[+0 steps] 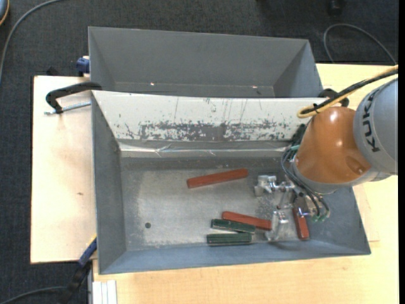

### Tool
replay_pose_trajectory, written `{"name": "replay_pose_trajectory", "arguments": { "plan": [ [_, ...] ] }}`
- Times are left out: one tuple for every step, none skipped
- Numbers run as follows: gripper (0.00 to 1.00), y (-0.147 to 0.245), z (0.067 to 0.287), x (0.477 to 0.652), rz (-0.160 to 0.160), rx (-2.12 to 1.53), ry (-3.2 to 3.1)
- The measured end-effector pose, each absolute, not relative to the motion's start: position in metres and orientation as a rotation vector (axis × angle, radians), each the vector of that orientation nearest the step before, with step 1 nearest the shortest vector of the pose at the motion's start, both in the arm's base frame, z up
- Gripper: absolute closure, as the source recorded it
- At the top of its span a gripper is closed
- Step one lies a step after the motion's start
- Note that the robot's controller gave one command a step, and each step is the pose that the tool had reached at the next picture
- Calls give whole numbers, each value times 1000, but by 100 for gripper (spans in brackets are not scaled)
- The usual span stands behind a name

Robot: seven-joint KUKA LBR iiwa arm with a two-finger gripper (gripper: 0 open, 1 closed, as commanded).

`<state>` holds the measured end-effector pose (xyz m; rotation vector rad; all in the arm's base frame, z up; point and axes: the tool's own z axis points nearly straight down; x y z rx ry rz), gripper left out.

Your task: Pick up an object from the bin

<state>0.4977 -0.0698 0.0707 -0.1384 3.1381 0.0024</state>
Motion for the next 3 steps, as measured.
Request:
{"name": "replay_pose_trajectory", "arguments": {
  "plan": [
    [100,-71,70,497,1,-138,3138],
    [100,-87,71,510,-2,-425,3105],
    [100,-127,211,542,-8,-365,3105]
  ]
}}
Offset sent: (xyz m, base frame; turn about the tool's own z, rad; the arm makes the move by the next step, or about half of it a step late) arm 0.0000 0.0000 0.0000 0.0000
